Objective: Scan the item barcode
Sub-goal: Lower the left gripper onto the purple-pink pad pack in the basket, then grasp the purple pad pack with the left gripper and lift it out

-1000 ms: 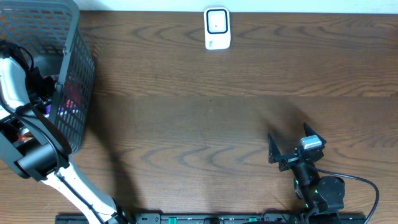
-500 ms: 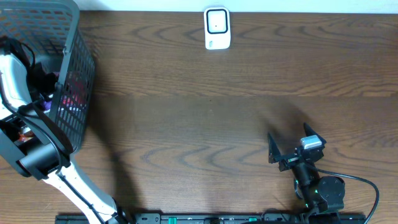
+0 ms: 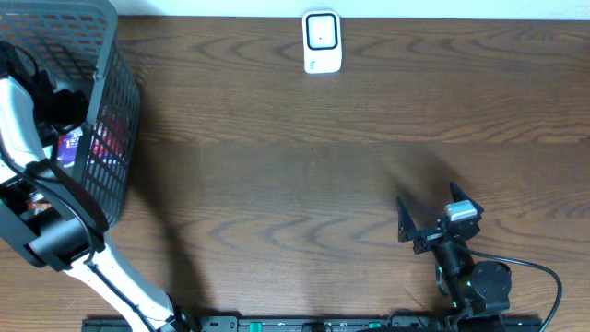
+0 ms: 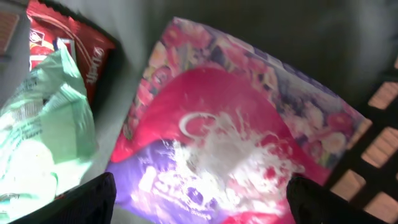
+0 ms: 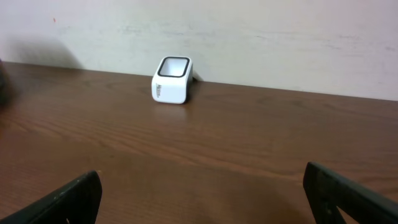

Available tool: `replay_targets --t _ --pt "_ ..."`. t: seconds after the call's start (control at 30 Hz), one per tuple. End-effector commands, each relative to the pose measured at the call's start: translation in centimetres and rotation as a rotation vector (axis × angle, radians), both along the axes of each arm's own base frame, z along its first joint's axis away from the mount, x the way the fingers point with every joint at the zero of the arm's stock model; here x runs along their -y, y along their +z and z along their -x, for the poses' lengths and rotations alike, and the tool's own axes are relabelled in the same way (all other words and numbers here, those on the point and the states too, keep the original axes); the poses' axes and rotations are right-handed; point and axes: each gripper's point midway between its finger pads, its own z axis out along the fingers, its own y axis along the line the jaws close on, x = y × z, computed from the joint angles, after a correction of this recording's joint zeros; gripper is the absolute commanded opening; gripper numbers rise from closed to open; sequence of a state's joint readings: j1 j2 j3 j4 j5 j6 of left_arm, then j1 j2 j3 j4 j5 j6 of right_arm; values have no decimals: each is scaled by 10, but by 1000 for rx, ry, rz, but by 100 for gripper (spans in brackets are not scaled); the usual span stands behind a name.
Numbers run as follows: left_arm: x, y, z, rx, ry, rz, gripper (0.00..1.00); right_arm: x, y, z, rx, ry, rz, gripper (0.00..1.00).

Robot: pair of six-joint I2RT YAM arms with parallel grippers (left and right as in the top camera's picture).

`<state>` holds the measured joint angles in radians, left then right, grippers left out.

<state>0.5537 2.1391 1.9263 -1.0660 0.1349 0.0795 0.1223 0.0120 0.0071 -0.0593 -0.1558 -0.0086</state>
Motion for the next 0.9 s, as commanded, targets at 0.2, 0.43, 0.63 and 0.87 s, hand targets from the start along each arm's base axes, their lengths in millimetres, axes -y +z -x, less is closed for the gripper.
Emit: replay_targets --t 0.2,0.43,0.63,0.87 --pt "10 -45 22 -57 1 48 88 1 0 0 -1 -5 -7 99" --pt "18 -73 35 -92 1 69 13 1 0 0 -1 -5 -7 99" --pt "16 -45 31 -49 1 47 7 1 0 0 -1 -5 -7 99" --pt "2 77 10 252 61 -118 7 1 0 0 -1 -5 -7 99"
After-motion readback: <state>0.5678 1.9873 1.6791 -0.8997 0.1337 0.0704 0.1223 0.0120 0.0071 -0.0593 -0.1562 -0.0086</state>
